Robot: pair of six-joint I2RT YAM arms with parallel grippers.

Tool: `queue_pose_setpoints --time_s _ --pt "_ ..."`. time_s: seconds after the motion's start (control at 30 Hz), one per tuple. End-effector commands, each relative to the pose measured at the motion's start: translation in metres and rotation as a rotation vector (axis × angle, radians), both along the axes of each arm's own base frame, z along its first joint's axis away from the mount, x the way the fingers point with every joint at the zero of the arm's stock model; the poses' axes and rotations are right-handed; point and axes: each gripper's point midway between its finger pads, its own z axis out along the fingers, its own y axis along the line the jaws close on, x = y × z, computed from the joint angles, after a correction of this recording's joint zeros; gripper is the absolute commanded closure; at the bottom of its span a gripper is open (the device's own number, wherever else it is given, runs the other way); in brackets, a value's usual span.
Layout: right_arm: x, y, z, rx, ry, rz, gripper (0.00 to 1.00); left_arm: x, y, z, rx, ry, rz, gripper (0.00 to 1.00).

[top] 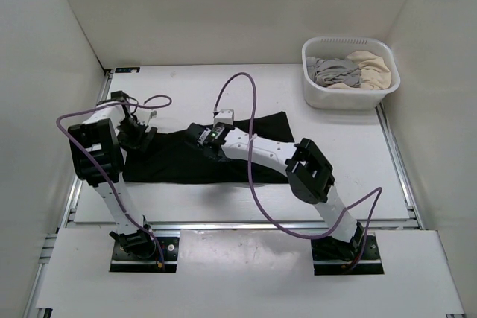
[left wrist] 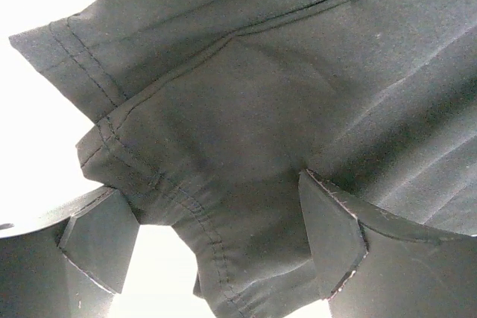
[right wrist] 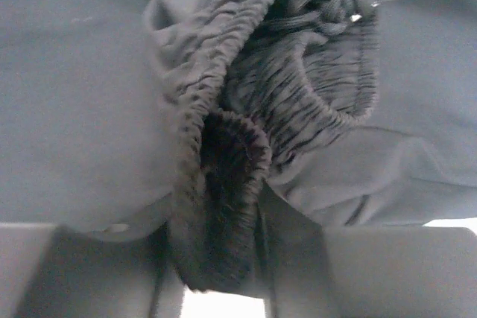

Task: Fold and stack the trousers
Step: Fold the trousers

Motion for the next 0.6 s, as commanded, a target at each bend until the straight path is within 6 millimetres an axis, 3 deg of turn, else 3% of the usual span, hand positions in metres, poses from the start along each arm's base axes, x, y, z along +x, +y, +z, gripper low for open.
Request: queue_pose_setpoints --time_s 0.0,0.1,0.17,0.23,0.27,0.33,0.37,0.43,0.5,0.53,0.57 --pt "0.01 0.047 -0.002 0.09 -0.021 0.121 0.5 0.018 0.002 0.007 0.005 -0.053 0.006 0.07" --pt "0.007 0.087 0.009 0.12 -0.019 0.308 0.4 0.023 0.005 0.013 0.019 -0.068 0.007 0.06" --pt "-0.007 0.118 0.023 0.162 -0.034 0.44 0.39 0.029 0.008 0.019 0.032 -0.08 0.009 0.06" --pt "-0.021 0.133 0.038 0.16 -0.051 0.564 0.38 0.032 0.009 0.028 0.036 -0.097 0.009 0.05" --pt "-0.022 0.133 0.051 0.172 -0.063 0.584 0.35 0.033 0.011 0.031 0.045 -0.098 0.01 0.04" --pt "-0.035 0.129 0.056 0.149 -0.064 0.629 0.35 0.035 0.013 0.039 0.056 -0.112 0.021 0.03" --pt "-0.038 0.125 0.072 0.167 -0.075 0.642 0.35 0.039 0.016 0.043 0.071 -0.124 0.033 0.03" --pt "-0.047 0.117 0.079 0.184 -0.056 0.675 0.35 0.046 0.017 0.056 0.075 -0.155 0.044 0.0" --pt "-0.055 0.1 0.089 0.183 -0.053 0.688 0.35 0.05 0.017 0.071 0.076 -0.188 0.073 0.0" --pt "-0.056 0.093 0.106 0.2 -0.078 0.683 0.35 0.054 0.017 0.081 0.077 -0.208 0.082 0.0" --pt "-0.057 0.08 0.106 0.17 -0.069 0.673 0.35 0.058 0.018 0.093 0.083 -0.241 0.083 0.0"
